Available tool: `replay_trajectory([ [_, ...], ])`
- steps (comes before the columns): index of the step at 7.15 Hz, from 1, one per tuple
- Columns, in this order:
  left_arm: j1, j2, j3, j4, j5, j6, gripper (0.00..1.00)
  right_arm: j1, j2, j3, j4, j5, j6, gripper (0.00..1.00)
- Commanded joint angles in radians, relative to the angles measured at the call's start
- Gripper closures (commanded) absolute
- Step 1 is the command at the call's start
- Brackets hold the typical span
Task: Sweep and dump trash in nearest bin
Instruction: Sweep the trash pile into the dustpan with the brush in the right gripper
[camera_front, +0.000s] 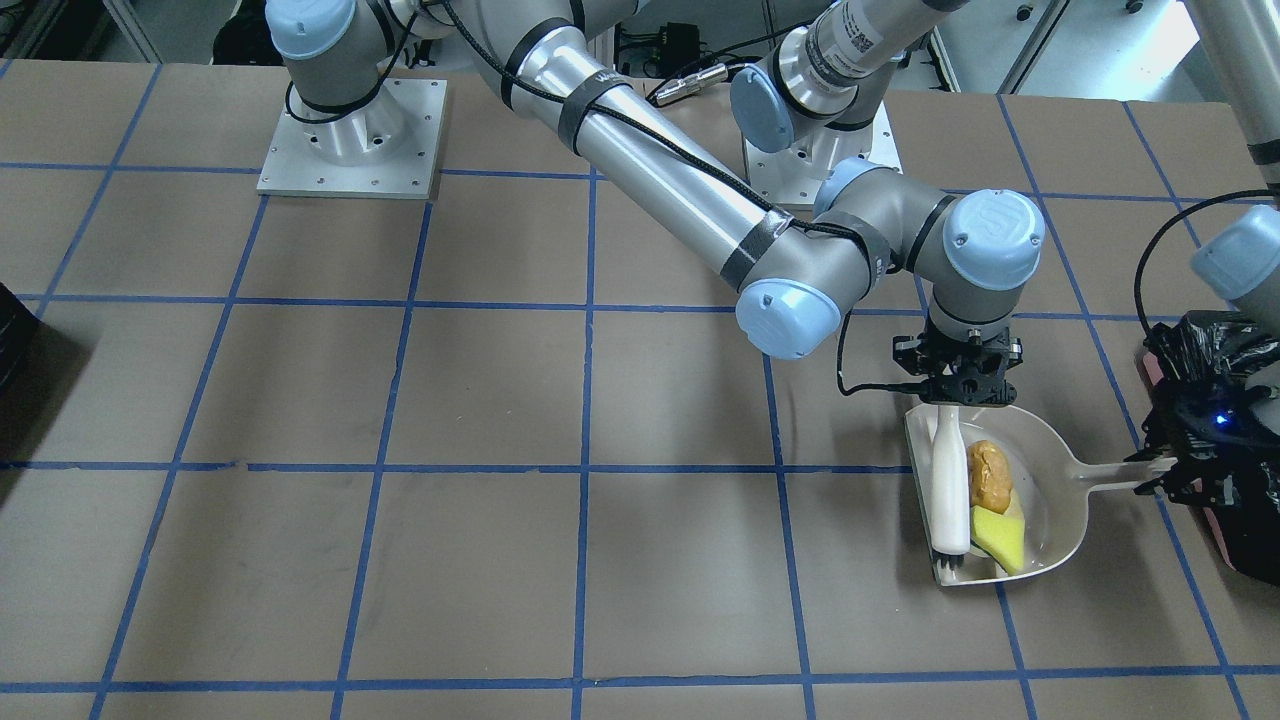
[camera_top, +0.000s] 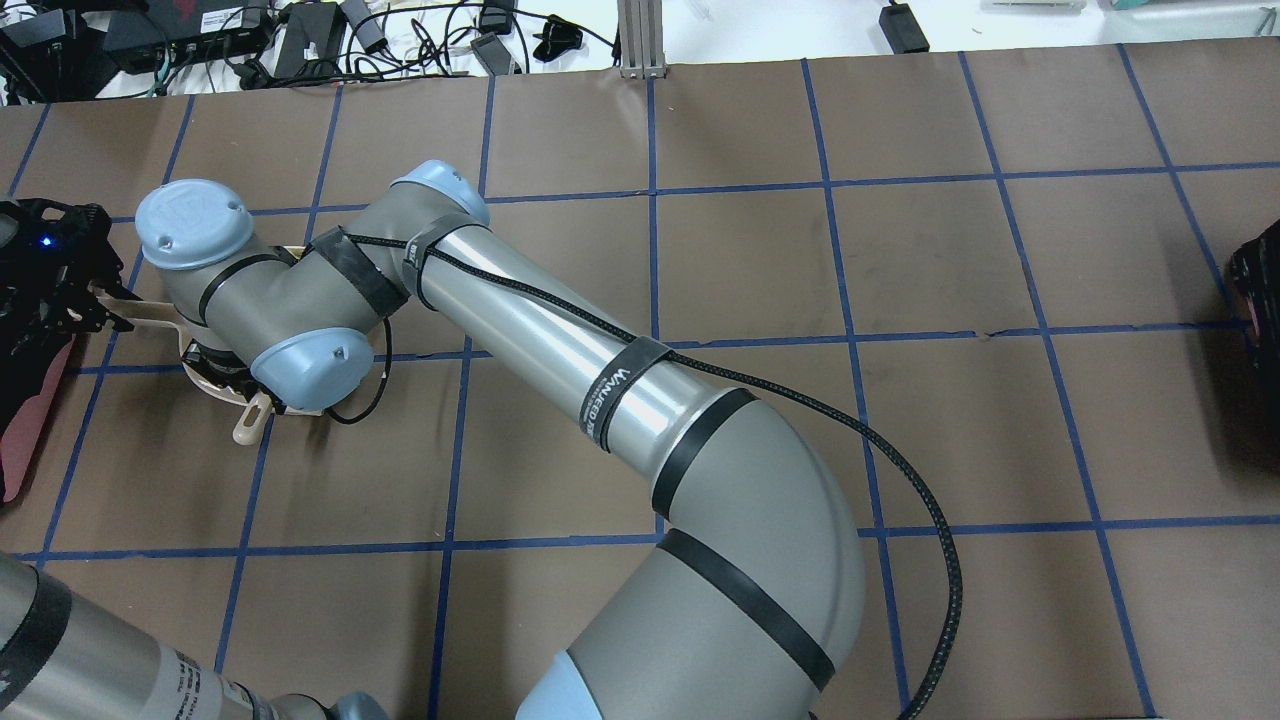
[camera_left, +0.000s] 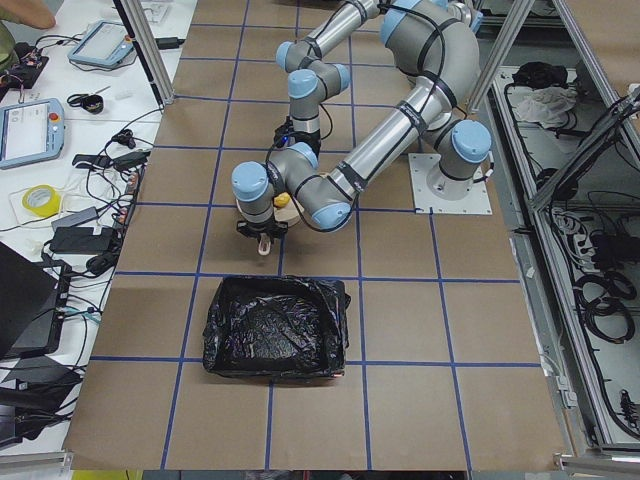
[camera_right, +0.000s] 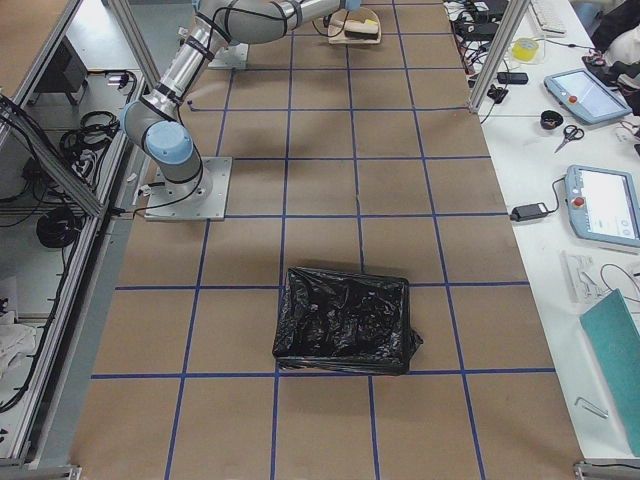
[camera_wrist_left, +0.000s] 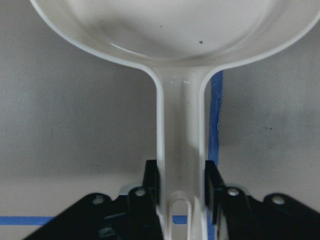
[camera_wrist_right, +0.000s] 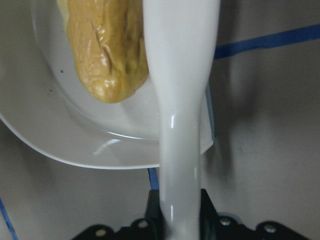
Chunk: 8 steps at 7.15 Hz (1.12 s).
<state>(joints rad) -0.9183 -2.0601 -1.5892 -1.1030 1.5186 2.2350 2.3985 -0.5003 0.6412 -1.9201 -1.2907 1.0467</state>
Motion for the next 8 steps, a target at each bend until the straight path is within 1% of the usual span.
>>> replay_trajectory([
  [1, -0.001, 0.0, 0.002, 0.002, 0.0, 0.0, 1.0, 0.011, 0.013, -0.008, -0.081, 0.03, 0.038, 1.0],
  [3, -0.001, 0.0, 0.002, 0.009, 0.0, 0.003, 1.0, 0.014, 0.025, -0.006, -0.198, 0.079, 0.053, 1.0],
  [5, 0.001, 0.002, 0.002, 0.009, 0.0, 0.003, 1.0, 0.019, 0.01, -0.002, -0.192, 0.079, 0.053, 1.0],
  [6, -0.001, 0.002, 0.002, 0.009, -0.002, 0.002, 1.0, 0.019, -0.033, 0.026, -0.136, 0.073, 0.014, 1.0],
  [7, -0.001, 0.002, 0.002, 0.009, -0.002, 0.0, 1.0, 0.018, -0.093, 0.066, -0.032, 0.061, -0.054, 1.0],
  [8, -0.001, 0.002, 0.002, 0.009, -0.003, -0.003, 1.0, 0.015, -0.14, 0.099, 0.037, 0.036, -0.065, 1.0],
])
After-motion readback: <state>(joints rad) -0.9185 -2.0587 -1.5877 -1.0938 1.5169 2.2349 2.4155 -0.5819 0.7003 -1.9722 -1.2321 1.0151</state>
